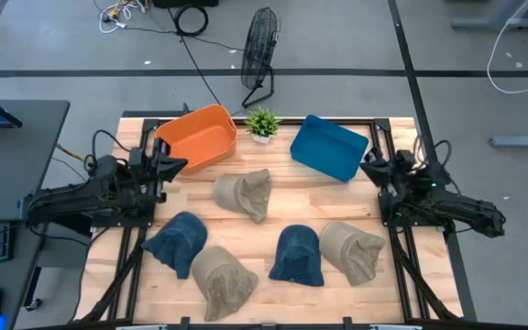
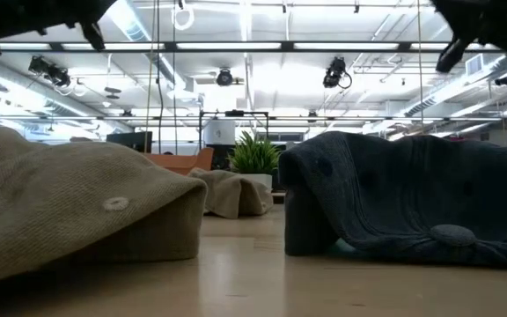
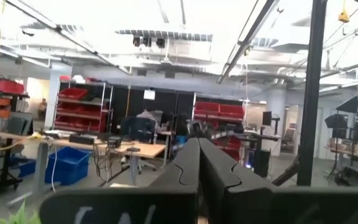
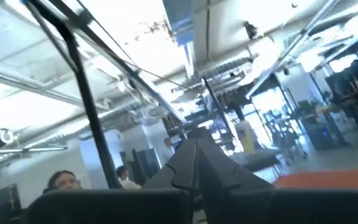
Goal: Pick & Place hat
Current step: Put the right blue cap into the blue bin
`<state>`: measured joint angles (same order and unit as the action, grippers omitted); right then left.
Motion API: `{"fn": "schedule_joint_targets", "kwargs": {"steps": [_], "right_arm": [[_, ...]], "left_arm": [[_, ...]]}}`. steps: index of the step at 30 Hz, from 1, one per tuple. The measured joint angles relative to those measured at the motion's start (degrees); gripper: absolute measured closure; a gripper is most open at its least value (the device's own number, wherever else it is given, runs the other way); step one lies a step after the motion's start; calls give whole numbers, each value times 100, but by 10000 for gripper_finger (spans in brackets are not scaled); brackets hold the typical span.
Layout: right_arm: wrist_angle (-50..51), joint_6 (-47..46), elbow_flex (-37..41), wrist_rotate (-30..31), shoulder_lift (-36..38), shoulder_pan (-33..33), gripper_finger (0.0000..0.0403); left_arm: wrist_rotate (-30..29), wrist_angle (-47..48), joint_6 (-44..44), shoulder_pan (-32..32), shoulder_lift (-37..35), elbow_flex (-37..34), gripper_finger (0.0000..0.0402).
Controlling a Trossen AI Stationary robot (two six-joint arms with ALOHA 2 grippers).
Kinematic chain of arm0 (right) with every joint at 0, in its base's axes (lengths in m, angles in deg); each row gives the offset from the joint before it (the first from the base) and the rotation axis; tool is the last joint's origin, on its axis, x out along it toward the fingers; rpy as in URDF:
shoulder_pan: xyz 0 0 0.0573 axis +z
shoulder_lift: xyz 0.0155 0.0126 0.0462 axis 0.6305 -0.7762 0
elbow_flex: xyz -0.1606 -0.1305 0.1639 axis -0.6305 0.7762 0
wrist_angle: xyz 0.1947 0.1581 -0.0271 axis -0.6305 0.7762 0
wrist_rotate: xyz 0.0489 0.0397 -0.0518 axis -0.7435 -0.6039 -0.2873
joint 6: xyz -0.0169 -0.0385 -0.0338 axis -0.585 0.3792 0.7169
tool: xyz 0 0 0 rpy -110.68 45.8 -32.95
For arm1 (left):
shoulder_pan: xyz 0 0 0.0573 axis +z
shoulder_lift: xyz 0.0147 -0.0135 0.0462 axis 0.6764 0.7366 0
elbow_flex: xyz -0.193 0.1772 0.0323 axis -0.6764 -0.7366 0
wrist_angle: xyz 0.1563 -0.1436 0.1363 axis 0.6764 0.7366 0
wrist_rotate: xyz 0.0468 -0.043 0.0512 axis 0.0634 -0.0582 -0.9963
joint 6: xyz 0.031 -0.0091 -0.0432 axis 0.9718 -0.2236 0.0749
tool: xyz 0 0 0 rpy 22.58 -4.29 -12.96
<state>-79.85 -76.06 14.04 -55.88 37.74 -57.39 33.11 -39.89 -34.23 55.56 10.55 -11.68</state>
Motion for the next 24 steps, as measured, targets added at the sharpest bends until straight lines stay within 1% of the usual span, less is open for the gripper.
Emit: {"fn": "schedule_joint_targets", "kwargs": {"steps": [3,5,7,11,14,18,21,24], "right_arm": [[898,-57,-652,-30,-122,1,380],[1518,105,-1192,-27,-324,1,380],[1875,332,-1759,-22,-617,2,380],[2042,789,-2749,-20,-1356,2,380],[2057,835,-3314,32,-1919,2,380],[2101,640,-3770,38,-2569,2,380],[2115,390,-3878,40,-2946,2,380],[2114,93,-3884,39,-3190,0,380]], "left_arm": [[0,21,-102,0,532,383,399],[0,15,-182,0,922,712,399],[0,6,-202,0,1336,1079,399],[0,9,-359,0,2091,1865,399],[1,-16,-544,0,2531,2430,399],[0,-3,-856,0,2998,3057,399],[2,-9,-1247,0,3247,3430,399],[2,3,-1305,0,3444,3719,399]]}}
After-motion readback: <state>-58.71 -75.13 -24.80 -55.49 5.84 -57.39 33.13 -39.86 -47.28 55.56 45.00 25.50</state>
